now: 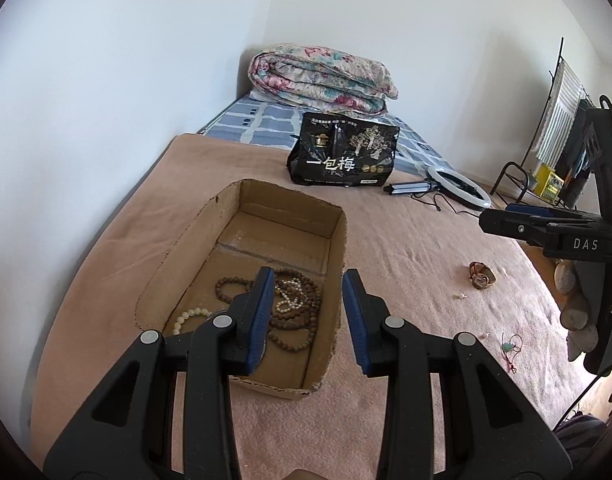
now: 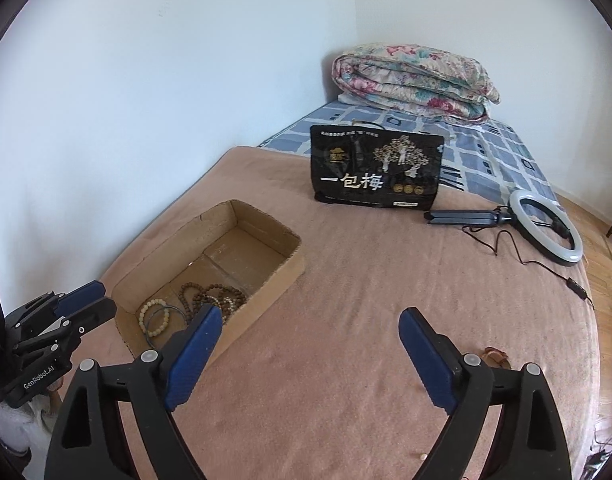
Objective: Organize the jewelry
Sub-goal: 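Move the left gripper to the pearl earring while the right approaches the green pendant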
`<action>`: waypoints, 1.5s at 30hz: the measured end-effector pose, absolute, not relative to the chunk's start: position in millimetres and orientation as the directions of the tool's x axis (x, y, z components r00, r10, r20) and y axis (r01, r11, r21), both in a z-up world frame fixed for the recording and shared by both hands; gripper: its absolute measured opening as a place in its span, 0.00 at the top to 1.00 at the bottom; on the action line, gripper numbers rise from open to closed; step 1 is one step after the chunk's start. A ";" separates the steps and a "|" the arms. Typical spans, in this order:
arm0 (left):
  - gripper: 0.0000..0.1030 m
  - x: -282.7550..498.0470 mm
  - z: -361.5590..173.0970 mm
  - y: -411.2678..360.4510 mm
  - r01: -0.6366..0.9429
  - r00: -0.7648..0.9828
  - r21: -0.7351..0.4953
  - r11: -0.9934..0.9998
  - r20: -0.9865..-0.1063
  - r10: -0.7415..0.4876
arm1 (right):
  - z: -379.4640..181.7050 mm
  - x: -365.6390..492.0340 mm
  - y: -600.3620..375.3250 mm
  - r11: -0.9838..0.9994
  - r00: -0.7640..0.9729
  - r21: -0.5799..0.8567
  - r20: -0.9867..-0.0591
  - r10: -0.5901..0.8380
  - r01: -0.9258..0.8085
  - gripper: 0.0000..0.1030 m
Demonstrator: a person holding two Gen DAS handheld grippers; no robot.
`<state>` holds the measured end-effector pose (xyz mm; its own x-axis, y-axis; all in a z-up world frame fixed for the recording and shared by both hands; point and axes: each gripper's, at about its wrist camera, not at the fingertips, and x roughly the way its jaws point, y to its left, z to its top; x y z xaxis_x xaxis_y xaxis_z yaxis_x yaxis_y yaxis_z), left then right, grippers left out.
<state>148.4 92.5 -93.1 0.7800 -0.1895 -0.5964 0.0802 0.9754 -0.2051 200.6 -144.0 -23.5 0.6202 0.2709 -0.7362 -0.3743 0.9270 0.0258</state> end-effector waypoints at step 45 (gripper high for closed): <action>0.88 177.1 -189.4 -164.6 0.620 0.384 -0.260 0.740 -0.722 -0.575 | -159.3 92.1 -345.2 0.964 0.523 0.098 -0.824 0.218 -0.249 0.42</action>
<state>177.1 -164.6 -189.4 0.3837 -0.5752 -0.7224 0.6204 0.7400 -0.2597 92.1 -345.2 -159.3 0.5231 0.2184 -0.8238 -0.2488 0.9636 0.0976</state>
